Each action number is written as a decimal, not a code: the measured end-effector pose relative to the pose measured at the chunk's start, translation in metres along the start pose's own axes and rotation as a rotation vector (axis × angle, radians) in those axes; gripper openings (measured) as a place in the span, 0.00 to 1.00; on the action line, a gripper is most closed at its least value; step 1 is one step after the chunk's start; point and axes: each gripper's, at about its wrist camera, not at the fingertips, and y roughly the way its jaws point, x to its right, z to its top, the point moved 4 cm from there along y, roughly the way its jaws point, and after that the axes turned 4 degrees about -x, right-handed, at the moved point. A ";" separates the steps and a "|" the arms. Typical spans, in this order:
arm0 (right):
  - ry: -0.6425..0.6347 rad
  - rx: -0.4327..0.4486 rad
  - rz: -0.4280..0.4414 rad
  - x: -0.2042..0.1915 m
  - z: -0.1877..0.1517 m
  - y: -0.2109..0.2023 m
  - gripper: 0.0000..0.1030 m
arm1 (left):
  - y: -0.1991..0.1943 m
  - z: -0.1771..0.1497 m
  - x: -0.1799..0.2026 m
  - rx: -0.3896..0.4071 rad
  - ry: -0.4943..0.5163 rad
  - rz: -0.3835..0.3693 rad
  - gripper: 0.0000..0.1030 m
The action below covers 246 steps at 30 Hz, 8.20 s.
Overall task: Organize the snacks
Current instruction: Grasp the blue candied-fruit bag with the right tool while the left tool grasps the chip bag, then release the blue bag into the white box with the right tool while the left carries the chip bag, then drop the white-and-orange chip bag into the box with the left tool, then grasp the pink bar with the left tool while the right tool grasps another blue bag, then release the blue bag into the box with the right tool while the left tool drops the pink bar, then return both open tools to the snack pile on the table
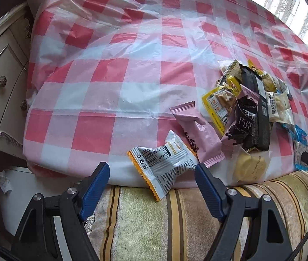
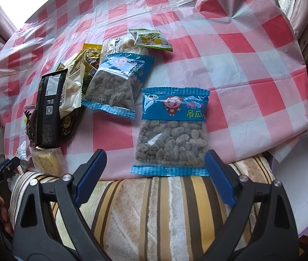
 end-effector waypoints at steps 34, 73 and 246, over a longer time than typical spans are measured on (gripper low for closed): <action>0.020 0.084 0.074 0.025 0.004 -0.031 0.60 | -0.062 0.010 0.028 0.153 0.218 -0.012 0.36; 0.628 -0.042 -0.227 0.348 -0.128 -0.050 0.68 | -0.071 -0.031 0.416 -0.010 0.742 -0.687 0.67; 0.132 0.253 -0.262 0.205 -0.031 -0.117 0.75 | -0.072 0.015 0.201 0.163 0.256 -0.442 0.57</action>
